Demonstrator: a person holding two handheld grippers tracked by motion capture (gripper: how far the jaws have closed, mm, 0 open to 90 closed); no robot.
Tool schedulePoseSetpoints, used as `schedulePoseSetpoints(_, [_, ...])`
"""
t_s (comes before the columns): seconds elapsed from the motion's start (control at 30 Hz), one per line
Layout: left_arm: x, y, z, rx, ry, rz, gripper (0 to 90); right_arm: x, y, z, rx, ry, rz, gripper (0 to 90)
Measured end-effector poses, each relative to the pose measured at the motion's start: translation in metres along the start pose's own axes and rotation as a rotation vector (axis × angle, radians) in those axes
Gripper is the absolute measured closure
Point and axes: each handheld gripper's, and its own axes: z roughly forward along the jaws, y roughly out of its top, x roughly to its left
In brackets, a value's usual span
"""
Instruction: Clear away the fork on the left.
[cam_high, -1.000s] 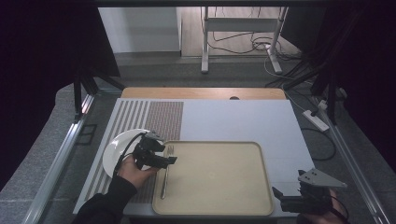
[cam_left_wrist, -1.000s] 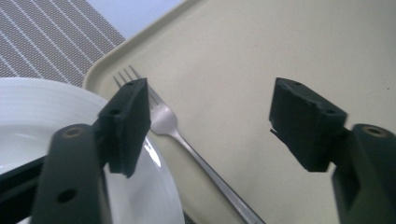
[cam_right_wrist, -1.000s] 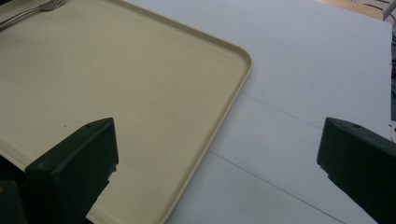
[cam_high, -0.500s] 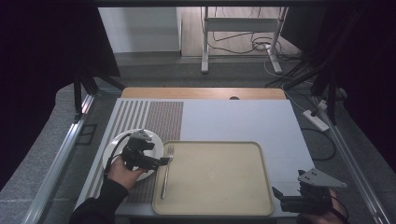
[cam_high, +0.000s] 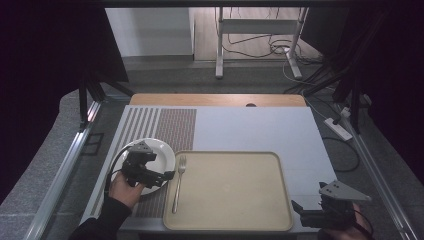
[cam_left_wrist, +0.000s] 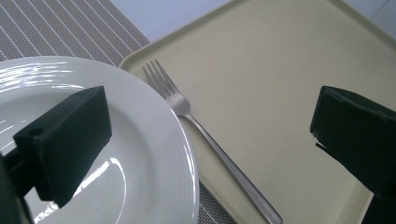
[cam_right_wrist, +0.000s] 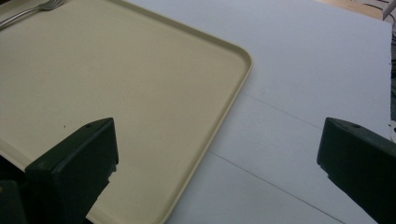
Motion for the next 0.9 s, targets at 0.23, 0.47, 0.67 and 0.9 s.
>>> schedulePoseSetpoints(0.23, [0.002, -0.008, -0.006, -0.017, 0.024, -0.019, 0.0, 0.000, 0.000, 0.000, 0.001, 0.000, 0.001, 0.0])
schedulePoseSetpoints(0.47, [0.002, -0.016, -0.011, -0.024, 0.039, -0.017, 0.0, 0.000, 0.000, 0.000, 0.001, 0.000, 0.001, 0.0])
schedulePoseSetpoints(0.67, [0.002, -0.025, -0.017, -0.021, 0.049, -0.017, 0.0, 0.000, 0.000, 0.000, 0.001, -0.001, 0.001, 0.0])
schedulePoseSetpoints(0.9, [0.002, -0.035, -0.025, -0.024, 0.059, -0.032, 0.0, 0.000, 0.000, 0.000, 0.004, -0.003, 0.000, 0.0])
